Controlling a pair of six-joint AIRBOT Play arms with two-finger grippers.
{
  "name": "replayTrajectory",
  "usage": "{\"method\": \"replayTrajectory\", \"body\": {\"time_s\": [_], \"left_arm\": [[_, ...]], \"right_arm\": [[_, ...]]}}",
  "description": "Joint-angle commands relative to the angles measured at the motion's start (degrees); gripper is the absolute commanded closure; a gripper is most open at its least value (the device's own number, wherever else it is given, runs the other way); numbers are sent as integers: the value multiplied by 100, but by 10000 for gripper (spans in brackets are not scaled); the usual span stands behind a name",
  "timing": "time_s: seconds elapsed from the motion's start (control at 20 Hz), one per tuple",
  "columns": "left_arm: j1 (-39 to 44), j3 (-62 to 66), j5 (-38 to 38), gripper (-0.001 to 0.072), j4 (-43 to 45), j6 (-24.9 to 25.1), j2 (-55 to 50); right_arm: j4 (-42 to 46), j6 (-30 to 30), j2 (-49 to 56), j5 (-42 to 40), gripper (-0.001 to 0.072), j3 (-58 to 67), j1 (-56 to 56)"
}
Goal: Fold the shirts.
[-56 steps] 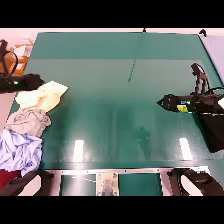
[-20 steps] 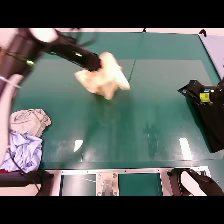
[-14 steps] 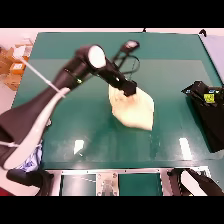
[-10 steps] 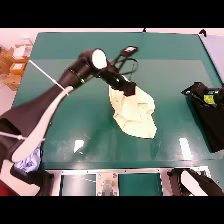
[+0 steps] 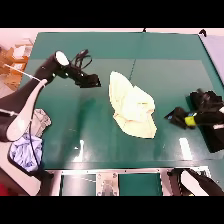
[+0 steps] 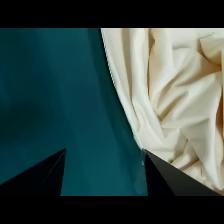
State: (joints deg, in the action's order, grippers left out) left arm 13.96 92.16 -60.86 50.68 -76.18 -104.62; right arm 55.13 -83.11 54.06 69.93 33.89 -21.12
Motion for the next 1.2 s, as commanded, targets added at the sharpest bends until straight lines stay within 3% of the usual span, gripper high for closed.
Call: {"method": "replayTrajectory", "body": {"time_s": [0.0, 0.15, 0.25, 0.3, 0.45, 0.55, 0.6, 0.65, 0.9, 1.15], "left_arm": [[-90, -297, 861, 149, -1585, 680, -595], [-70, -138, 1019, 150, -2625, 1134, -1047], [79, -46, 1156, 174, -2656, 1189, -1204], [173, 17, 1263, 220, -2632, 1185, -1268], [439, 173, 1355, 222, -2555, 1106, -1432], [562, 302, 1414, 397, -2170, 857, -1462], [564, 376, 1414, 509, -1974, 699, -1462], [544, 476, 1366, 669, -1849, 584, -1460], [358, 1298, 872, 680, -1200, 192, -1425], [343, 1458, 533, 680, -883, 57, -1421]], "right_arm": [[-496, 284, 7, -13, 281, -984, 4], [-501, 374, 7, -138, 281, -1233, 7], [-505, 433, 7, -136, 281, -1246, 11], [-505, 433, 7, -138, 281, -1246, 11], [-522, 433, 7, -133, 281, -1246, 11], [-520, 433, 7, -136, 281, -1246, 11], [-520, 433, 7, -133, 281, -1246, 11], [-518, 433, 7, -131, 281, -1248, 11], [-538, 481, 33, -251, 281, -1340, 420], [-1375, 739, 868, -1329, 283, -1147, 1080]]}}
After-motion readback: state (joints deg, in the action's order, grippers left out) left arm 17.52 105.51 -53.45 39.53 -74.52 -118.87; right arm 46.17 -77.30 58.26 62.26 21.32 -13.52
